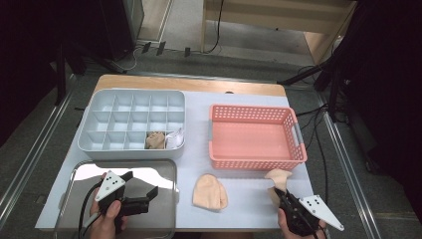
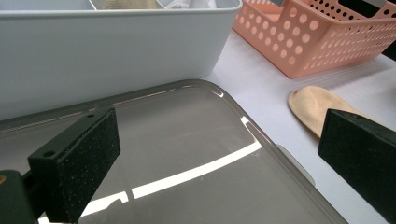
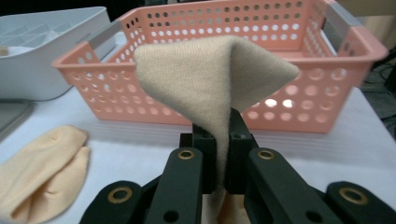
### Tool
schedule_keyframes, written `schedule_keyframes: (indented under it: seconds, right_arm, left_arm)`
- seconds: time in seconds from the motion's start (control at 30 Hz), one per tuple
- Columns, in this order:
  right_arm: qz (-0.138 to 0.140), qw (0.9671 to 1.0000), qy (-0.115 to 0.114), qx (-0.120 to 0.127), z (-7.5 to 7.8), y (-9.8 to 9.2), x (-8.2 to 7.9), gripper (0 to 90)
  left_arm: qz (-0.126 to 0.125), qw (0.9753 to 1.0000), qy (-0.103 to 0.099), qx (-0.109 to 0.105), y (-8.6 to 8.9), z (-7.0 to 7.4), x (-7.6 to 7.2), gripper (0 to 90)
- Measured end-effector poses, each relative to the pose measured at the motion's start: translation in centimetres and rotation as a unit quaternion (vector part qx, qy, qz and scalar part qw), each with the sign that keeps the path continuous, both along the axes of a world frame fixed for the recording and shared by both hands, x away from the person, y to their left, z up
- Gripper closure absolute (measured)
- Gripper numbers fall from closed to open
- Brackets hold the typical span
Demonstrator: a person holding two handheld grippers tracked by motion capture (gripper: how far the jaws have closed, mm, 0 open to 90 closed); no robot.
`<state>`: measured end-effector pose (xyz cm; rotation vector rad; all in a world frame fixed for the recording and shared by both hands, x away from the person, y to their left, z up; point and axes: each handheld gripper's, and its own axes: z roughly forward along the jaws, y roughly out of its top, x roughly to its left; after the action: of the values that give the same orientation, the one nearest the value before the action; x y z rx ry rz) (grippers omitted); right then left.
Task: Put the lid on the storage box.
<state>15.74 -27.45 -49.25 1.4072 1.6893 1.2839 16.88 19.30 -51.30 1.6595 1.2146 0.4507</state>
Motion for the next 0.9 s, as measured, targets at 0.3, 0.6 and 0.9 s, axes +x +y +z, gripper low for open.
schedule_keyframes:
  seconds: [0.3, 0.6, 0.9]
  right_arm:
    - [-0.034, 0.999, 0.028, -0.005, -1.1, -2.8, 0.1, 86.5]
    - [-0.054, 0.9964, 0.066, -0.005, -2.4, -4.1, 1.0, 86.4]
    - [-0.046, 0.9946, 0.092, -0.014, -3.5, -3.8, 1.8, 85.4]
  left_arm:
    - [-0.004, 1.0, 0.001, 0.0, -0.1, 0.0, 0.0, 0.0]
    - [-0.001, 1.0, 0.002, -0.003, 0.0, 0.0, 0.0, 0.0]
    - [-0.001, 1.0, 0.002, -0.001, 0.0, -0.1, 0.1, 0.0]
